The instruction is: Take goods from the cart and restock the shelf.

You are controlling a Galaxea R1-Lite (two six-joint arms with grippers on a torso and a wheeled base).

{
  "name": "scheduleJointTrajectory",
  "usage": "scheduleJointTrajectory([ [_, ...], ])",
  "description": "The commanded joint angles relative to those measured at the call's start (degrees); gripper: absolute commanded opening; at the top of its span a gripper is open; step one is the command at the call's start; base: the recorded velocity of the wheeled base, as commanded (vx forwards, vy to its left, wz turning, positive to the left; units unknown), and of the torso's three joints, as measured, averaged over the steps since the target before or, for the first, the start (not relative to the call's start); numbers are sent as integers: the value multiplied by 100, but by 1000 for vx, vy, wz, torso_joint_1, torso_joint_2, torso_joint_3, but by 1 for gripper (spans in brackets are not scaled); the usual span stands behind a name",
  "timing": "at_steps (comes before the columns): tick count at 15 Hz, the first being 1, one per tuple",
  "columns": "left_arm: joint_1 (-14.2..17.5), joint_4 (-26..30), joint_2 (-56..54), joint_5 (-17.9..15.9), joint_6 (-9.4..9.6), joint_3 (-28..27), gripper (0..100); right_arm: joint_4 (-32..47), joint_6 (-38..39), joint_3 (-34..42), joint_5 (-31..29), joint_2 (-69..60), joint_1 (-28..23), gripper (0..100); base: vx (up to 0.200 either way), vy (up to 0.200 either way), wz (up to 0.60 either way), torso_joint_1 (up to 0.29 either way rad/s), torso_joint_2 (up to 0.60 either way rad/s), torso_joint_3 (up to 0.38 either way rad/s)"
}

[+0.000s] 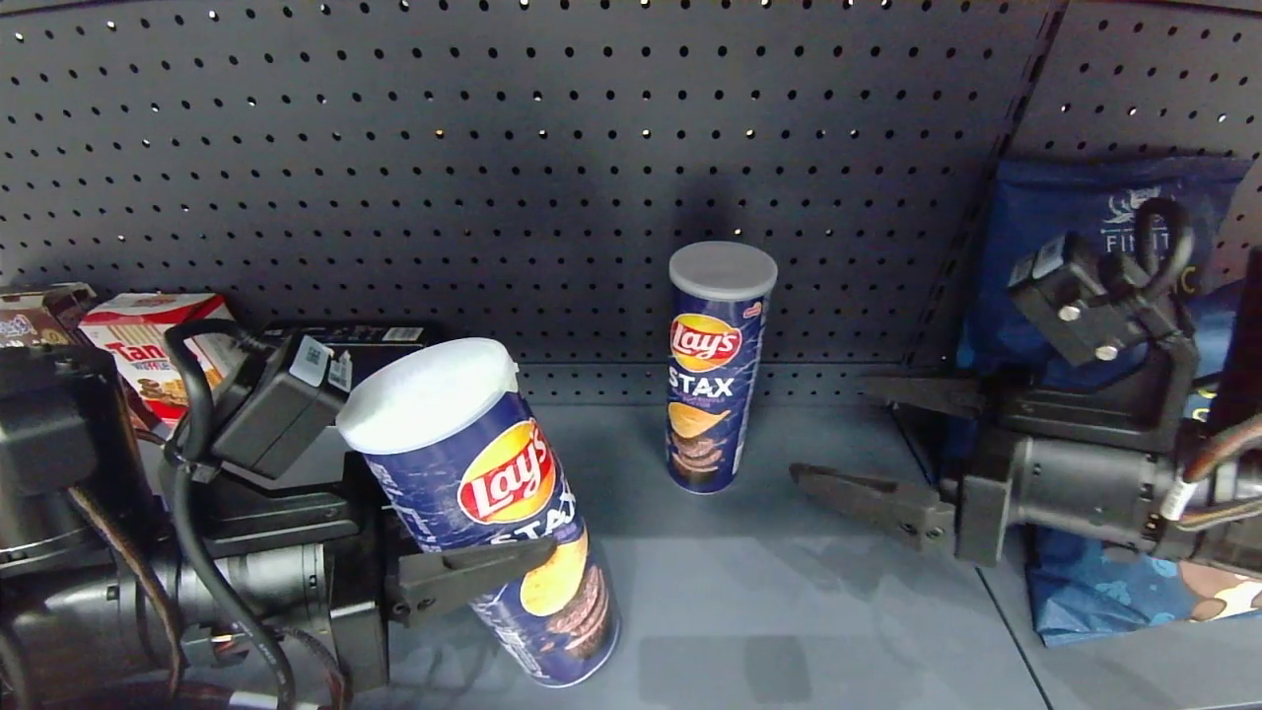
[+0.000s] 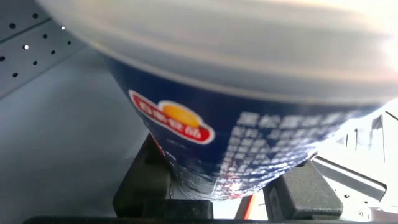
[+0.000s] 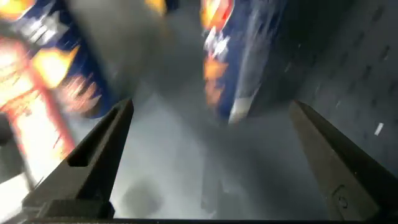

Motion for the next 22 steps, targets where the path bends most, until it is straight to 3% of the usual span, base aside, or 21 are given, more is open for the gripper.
scheduleJointTrajectory([
  [1, 5, -3, -1, 2, 1, -46, 0, -673, 3, -22, -121, 841, -55, 100, 0, 0, 0, 0, 0, 0],
  [9, 5, -3, -1, 2, -8, -99, 0, -1245, 12, -110, -77, 1430, -214, 100, 0, 0, 0, 0, 0, 0],
  [22, 5, 5, 8, 2, -8, -73, 0, -1517, 29, -1094, 99, 2608, -302, 100, 0, 0, 0, 0, 0, 0],
])
